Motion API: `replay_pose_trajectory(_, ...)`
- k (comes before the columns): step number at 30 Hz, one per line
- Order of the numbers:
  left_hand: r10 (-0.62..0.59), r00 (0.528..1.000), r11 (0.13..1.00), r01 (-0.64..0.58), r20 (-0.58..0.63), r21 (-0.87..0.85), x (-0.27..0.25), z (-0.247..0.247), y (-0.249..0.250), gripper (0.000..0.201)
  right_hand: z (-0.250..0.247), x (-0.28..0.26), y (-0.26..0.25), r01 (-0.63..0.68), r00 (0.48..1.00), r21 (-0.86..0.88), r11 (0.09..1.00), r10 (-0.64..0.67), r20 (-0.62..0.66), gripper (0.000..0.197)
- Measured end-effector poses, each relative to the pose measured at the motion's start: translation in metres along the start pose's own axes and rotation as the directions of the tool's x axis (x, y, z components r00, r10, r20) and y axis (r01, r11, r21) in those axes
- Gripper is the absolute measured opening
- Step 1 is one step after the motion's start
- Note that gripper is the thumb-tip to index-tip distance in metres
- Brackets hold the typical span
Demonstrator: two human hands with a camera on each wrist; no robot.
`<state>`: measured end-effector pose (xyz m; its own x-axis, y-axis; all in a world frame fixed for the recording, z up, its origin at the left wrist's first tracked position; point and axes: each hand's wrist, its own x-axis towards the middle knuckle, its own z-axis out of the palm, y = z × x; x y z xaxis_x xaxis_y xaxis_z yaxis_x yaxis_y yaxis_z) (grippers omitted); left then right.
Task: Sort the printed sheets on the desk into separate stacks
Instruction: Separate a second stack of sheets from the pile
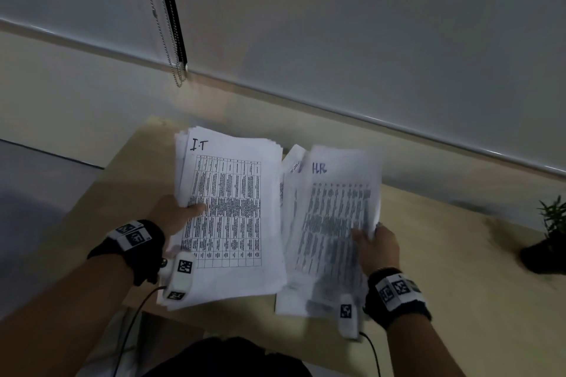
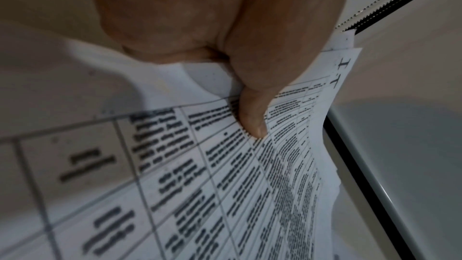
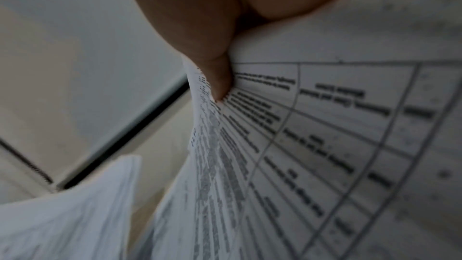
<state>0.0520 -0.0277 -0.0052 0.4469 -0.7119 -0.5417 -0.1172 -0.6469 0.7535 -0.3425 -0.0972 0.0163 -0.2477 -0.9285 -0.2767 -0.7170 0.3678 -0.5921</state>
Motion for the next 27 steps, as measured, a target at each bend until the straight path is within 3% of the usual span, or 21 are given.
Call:
replay_pose_trajectory(5,-0.076,0.997,0.995,0.074,0.029,0.065,-0.005,0.009,0.005,0.047,-0.071,-0.010,-0.048,0.262,0.947,0.008,0.965,-0.255,-0.196,0.026)
replay_pose_trajectory(8,-0.162,0.985,0.986,0.159,0.060,0.058,-0.002,0.021,0.004,0.095,-0.106,-0.019,-0.075,0.354,0.917,0.146,0.924,-0.313,-0.247,0.021)
replay_pose_trajectory(12,-0.170,0.978,0.974,0.148,0.119,0.174,0.021,0.039,-0.026,0.123,-0.107,-0.022,-0.083,0.379,0.925,0.386,0.841,-0.337,-0.176,0.010)
replay_pose_trajectory(14,-0.144,0.983,0.958,0.110,0.113,0.264,0.011,0.046,-0.019,0.098,-0.085,-0.021,-0.080,0.282,0.957,0.482,0.830,-0.282,-0.073,0.008)
replay_pose_trajectory(17,-0.085,0.992,0.963,0.058,0.093,0.264,-0.004,0.053,-0.012,0.048,-0.030,-0.011,-0.059,0.071,0.985,0.369,0.927,-0.123,0.119,0.015)
replay_pose_trajectory(19,-0.107,0.987,0.988,0.092,0.123,0.125,-0.001,0.057,-0.022,0.054,0.005,-0.001,-0.036,-0.004,0.965,0.205,0.979,-0.050,0.257,0.024)
replay_pose_trajectory(22,-0.112,0.990,0.993,0.110,0.081,0.031,0.022,0.060,-0.045,0.078,0.039,0.006,-0.015,-0.007,0.946,0.019,1.000,0.000,0.323,0.024)
replay_pose_trajectory(24,-0.094,0.994,0.996,0.093,0.060,0.006,0.017,0.059,-0.040,0.070,0.046,0.005,-0.015,0.009,0.946,-0.032,0.999,0.002,0.323,0.023)
replay_pose_trajectory(27,-0.033,0.996,0.996,0.026,0.078,0.084,-0.016,0.060,-0.008,0.043,0.047,0.006,-0.019,0.004,0.952,-0.033,0.999,0.006,0.305,0.019)
